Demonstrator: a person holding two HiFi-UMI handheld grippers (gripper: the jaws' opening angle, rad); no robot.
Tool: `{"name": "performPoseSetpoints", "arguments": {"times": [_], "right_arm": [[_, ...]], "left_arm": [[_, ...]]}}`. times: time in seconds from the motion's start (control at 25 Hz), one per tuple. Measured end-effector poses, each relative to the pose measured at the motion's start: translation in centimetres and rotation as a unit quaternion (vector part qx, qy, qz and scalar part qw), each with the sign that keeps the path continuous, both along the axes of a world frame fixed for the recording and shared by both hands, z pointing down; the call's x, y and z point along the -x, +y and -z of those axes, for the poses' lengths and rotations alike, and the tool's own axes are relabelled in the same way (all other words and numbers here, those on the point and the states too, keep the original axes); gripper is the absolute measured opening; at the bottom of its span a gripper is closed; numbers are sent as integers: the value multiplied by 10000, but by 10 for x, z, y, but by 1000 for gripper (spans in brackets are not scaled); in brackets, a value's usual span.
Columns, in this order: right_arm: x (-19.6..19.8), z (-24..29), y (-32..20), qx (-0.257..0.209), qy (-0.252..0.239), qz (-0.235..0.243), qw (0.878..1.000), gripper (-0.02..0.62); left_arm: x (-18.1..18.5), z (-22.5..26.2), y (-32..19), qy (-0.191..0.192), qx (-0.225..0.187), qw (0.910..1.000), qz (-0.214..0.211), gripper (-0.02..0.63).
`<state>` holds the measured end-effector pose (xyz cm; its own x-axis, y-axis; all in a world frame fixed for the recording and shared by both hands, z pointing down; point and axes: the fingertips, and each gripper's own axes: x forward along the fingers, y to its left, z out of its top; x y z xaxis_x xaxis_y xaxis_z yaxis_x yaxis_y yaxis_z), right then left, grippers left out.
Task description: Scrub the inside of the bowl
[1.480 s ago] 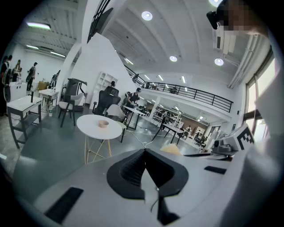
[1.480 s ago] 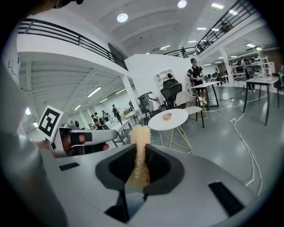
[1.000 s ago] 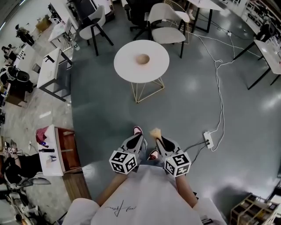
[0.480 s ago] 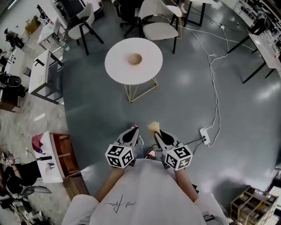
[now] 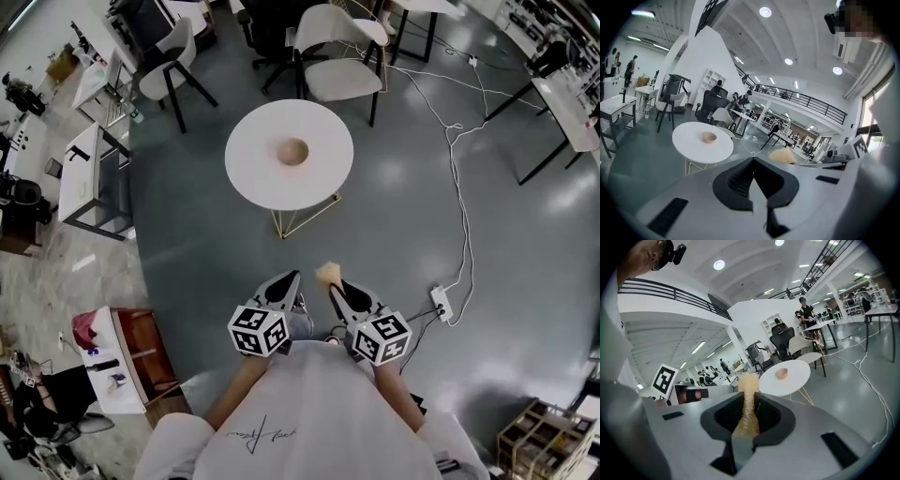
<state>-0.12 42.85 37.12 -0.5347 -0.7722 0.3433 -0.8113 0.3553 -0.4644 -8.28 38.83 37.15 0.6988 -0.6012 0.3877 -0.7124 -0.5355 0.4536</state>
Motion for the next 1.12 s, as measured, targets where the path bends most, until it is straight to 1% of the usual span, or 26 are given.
{"name": "performPoseSetpoints", "arguments": {"times": [0.2,0.4,0.56,0.8,1.0,1.12], "right_arm": [[12,3,-39,43,11,8,10000,78],[30,14,-81,-192,247,-39,9995,78],[48,14,-106,-189,273,5,9994,78],[62,13,-118,-147,386,-15,9991,78],[57,12,-123,-44,547,-31,9985,80],[55,9,-131,79,570,-45,9983,80]], "left_arm": [[10,8,-40,32,-24,10000,-65,6],[29,7,-73,-12,22,9999,-114,6],[45,8,-94,-13,15,9999,-131,6],[61,2,-109,66,88,9999,-124,6],[68,-1,-113,164,188,9997,-32,6],[74,-5,-120,134,203,9997,16,6]]}}
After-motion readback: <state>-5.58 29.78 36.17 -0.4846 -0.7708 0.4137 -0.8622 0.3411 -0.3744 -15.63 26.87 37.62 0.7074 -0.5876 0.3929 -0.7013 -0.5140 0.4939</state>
